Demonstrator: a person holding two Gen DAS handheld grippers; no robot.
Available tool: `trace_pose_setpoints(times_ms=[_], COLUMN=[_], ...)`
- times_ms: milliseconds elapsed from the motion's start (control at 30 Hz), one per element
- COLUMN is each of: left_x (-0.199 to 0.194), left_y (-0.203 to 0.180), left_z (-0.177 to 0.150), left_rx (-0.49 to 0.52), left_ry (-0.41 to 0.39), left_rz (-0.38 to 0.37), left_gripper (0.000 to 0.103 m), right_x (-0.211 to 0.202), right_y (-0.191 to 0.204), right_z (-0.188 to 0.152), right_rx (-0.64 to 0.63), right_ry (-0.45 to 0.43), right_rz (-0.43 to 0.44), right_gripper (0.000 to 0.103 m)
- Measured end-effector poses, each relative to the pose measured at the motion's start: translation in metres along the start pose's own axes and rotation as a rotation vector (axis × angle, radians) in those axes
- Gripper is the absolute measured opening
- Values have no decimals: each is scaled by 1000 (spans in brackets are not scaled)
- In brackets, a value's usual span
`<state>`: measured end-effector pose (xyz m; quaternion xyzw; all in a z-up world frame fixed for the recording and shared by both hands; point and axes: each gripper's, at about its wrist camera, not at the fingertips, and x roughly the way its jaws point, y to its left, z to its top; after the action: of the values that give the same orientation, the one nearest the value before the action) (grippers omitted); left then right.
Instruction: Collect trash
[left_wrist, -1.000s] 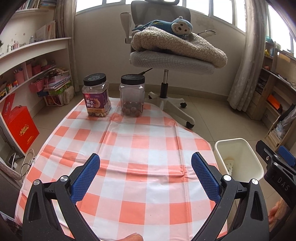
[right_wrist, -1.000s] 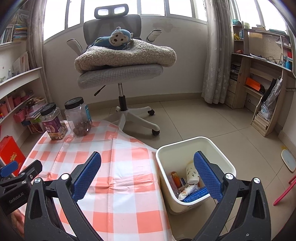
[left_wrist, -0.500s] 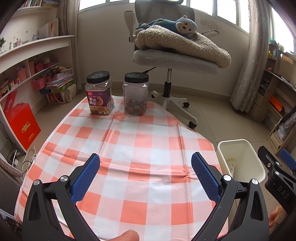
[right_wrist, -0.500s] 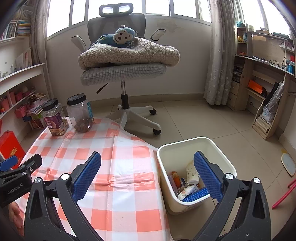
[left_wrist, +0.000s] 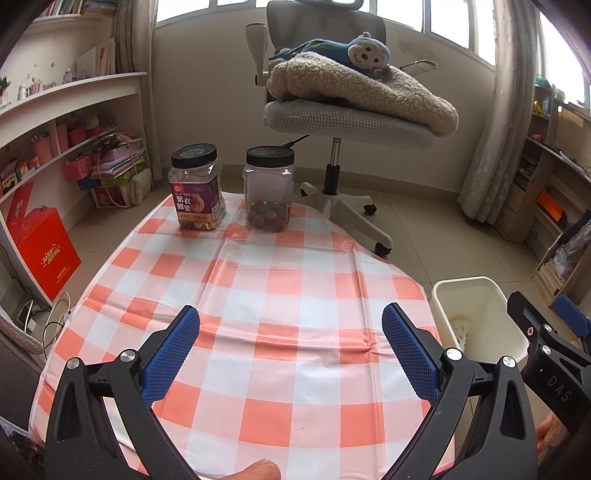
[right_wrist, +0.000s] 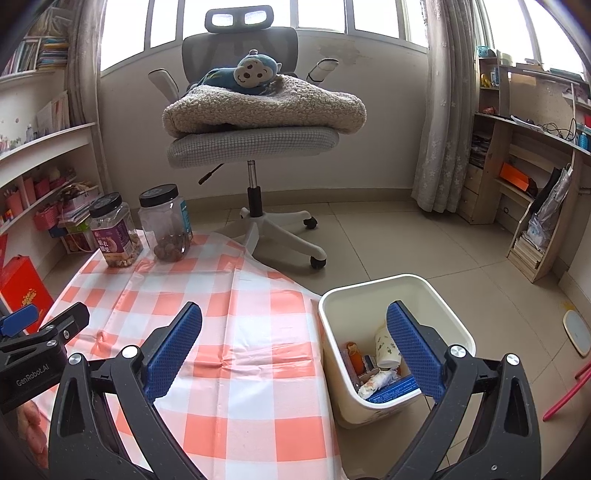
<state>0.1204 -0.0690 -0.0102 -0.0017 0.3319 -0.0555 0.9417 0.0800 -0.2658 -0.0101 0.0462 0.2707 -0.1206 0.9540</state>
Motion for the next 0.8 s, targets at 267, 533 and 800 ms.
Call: trace_pose_setpoints(times_ms=[267, 533, 800], left_x=[-6, -8, -8], left_y=[-5, -5, -7], left_z=[0, 0, -1], left_rx=[9, 6, 18], left_ry=[-16, -19, -26], left_rz=[-15, -17, -3], left_gripper=[96, 96, 96], right_x=[2, 1, 4], right_y=[2, 3, 4], right_z=[0, -1, -2], right_rx=[-9, -11, -11], right_ry=[10, 10, 28], right_rz=[8, 18, 26], right_gripper=[96, 96, 96])
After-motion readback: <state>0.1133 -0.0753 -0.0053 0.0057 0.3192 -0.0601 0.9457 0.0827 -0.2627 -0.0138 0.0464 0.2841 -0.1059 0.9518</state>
